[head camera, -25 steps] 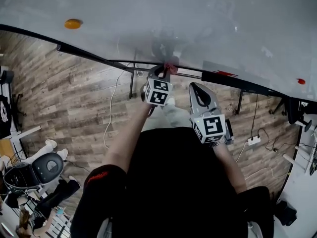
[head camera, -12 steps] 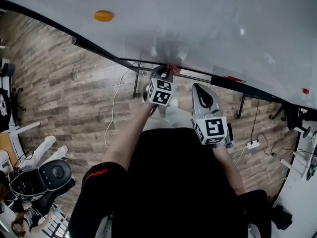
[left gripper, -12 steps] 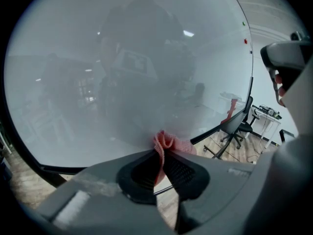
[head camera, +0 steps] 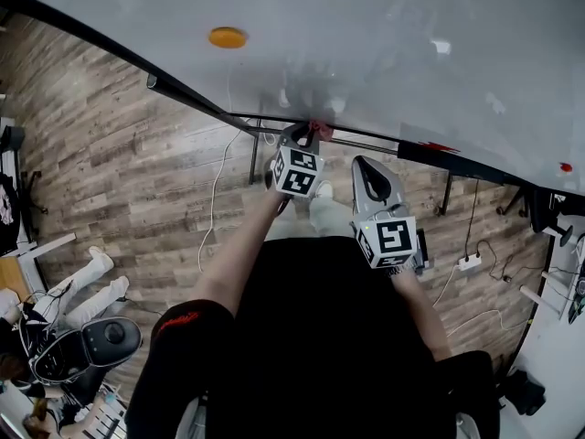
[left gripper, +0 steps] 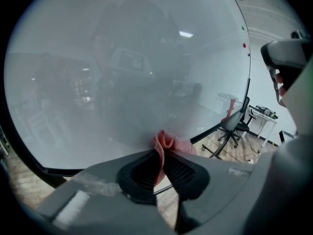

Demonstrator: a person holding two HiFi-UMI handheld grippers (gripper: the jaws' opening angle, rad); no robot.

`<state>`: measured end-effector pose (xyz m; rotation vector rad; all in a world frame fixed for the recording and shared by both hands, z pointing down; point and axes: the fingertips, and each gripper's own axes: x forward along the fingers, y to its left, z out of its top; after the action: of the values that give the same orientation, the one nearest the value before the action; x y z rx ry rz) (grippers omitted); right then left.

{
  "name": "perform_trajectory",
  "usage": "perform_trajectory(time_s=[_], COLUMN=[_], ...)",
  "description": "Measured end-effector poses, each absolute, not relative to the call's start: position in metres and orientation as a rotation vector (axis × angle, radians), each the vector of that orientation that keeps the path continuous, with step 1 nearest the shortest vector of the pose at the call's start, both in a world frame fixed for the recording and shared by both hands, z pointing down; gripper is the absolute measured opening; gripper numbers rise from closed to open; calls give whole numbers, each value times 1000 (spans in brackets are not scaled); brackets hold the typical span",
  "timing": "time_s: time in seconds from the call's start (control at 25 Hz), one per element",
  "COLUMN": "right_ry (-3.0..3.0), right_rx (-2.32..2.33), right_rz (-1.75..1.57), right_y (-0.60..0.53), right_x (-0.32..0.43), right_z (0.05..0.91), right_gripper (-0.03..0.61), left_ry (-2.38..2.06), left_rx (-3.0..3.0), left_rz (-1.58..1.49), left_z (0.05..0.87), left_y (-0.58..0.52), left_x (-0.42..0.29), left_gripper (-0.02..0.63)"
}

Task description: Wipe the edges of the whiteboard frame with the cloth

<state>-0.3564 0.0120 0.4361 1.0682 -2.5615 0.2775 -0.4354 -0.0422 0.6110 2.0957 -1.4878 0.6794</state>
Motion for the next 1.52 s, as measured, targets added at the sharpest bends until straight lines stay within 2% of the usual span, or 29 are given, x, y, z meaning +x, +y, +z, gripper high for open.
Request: perform_trajectory(time_s=[1.52], right_ry=[-2553], right_rx=[1051], right_rz=[330], right_y=[20], right_x=[-425], right_z=[449], right_gripper=[2], left_ry=[-1498], left_rx=[2084], left_rz=[656], left_z=[613], left_y=[-33], left_x=[-498], left_gripper=[28])
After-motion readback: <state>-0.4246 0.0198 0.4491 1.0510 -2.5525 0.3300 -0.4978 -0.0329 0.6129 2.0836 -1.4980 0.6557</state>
